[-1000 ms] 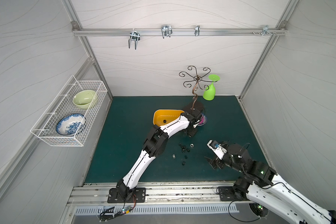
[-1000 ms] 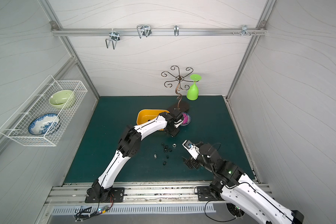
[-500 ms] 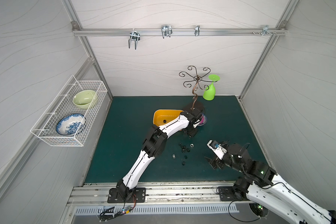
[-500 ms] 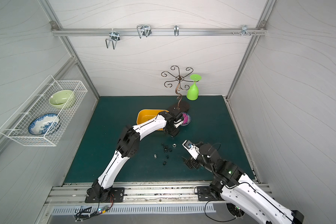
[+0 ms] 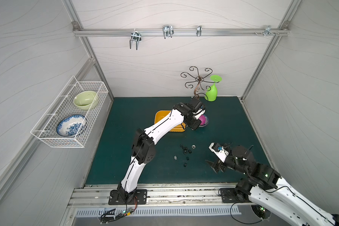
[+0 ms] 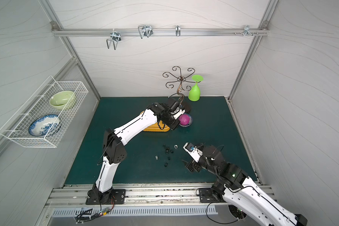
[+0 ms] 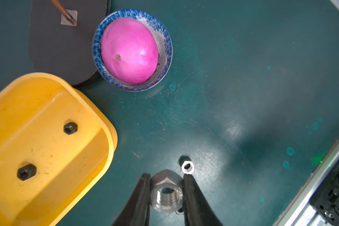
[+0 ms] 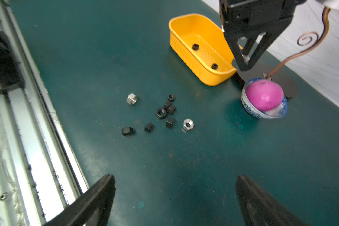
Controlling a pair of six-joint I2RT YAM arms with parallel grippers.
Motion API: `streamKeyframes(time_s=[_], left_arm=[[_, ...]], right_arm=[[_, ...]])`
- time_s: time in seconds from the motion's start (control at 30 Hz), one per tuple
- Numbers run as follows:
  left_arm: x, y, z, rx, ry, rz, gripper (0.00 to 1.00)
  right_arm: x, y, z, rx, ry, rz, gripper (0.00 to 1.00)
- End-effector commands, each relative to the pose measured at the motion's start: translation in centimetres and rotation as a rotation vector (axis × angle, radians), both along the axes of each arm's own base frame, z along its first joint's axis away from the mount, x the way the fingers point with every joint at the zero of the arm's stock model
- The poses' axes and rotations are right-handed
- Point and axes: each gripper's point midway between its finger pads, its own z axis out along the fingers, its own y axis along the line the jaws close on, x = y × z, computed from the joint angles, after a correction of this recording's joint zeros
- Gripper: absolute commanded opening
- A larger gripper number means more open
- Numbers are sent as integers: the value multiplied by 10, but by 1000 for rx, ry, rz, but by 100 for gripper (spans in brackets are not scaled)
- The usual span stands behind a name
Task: Put the nuts on the desktop into the storage box
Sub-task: Pick up the nut from the center of the board, then place the nut in the storage box.
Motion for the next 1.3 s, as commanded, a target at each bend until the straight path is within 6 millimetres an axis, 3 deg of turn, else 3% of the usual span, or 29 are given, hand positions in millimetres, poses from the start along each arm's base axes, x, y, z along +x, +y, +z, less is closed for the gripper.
streamKeyframes(time_s=[0.0, 0.2, 0.33, 0.57, 0.87, 1.07, 1.27], left_arm=[[-8, 6, 18, -10, -27, -31, 30], [-5, 20, 29, 15, -79, -25, 29], [3, 33, 30, 5, -53, 32, 29], [23, 63, 26, -16, 4, 131, 28], [52, 102, 15, -2, 3, 247, 28], [72, 129, 2, 35, -1, 304, 27], [90, 148, -25, 75, 20, 351, 27]], right_arm=[[-9, 21, 23, 140, -55, 106, 99], [-17, 44, 51, 279, -138, 231, 99], [-4, 47, 63, 308, -200, 192, 99], [40, 45, 53, 253, -184, -24, 99], [86, 57, 49, 213, -109, -205, 99], [101, 72, 54, 228, -79, -237, 99], [105, 87, 46, 191, -10, -210, 99]])
